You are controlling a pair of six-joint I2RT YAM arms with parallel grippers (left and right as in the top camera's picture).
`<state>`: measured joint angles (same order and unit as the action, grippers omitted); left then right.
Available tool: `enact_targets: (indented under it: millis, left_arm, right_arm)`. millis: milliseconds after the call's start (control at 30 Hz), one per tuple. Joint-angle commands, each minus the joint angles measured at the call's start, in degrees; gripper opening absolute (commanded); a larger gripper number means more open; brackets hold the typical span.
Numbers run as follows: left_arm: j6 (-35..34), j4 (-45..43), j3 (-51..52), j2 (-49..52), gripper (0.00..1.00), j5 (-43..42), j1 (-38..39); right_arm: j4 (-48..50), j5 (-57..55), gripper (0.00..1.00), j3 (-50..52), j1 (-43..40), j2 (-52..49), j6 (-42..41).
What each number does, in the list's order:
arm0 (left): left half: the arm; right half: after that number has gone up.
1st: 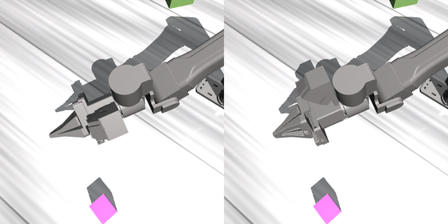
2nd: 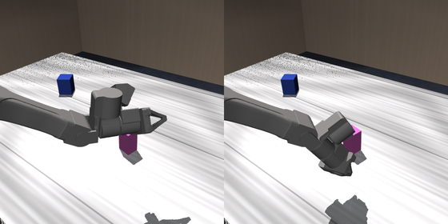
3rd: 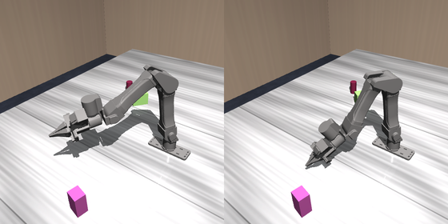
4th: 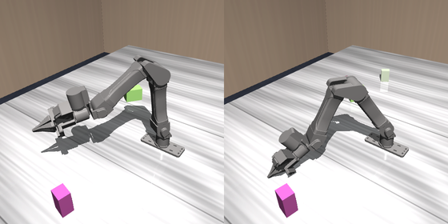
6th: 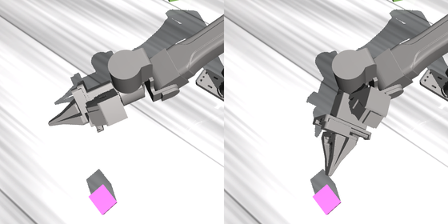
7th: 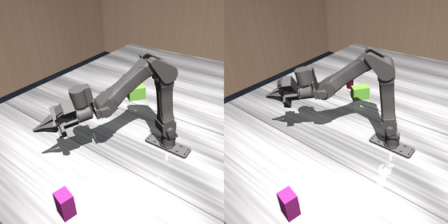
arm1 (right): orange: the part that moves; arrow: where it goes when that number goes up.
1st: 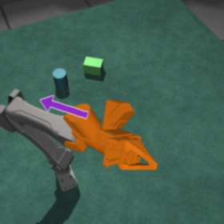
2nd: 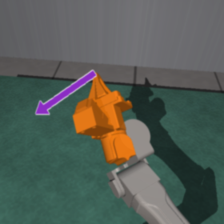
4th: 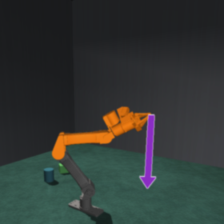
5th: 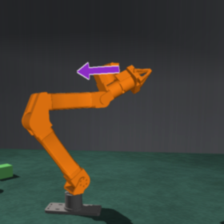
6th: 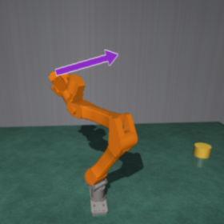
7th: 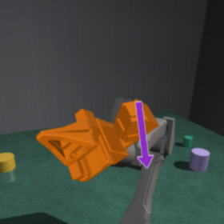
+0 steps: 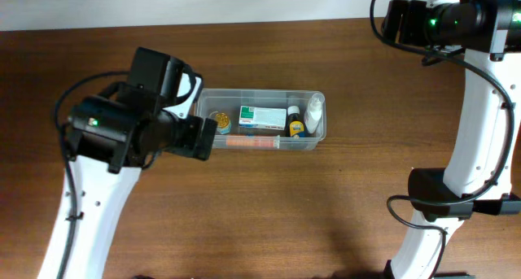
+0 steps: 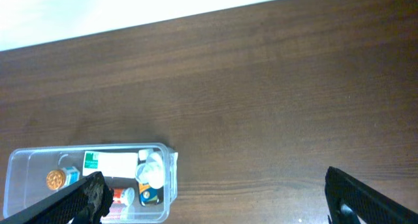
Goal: Pack container
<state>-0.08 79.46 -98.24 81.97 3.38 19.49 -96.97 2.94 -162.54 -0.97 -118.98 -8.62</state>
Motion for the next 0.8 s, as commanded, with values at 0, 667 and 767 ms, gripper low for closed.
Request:
enact_targets:
  millis: [0,667,767]
  left_arm:
    - [-0.3,-7.4,9.2,-5.9,0.99,-0.6,-0.2]
    - [-0.3,-68.7,69.9,-40.8,0.99,-0.3,-6.9]
    - [-0.3,-74.7,78.1,-48.0,0.99,-2.2,-8.7]
  right_arm:
    - [-0.3,0.3,0.98,-0.7,0.2,0.9,0.0]
    - [-0.3,0.3,0.98,-0.7,0.2,0.9,0.0]
    - [-0.3,0.3,0.98,-0.7,0.2,0.9,0.0]
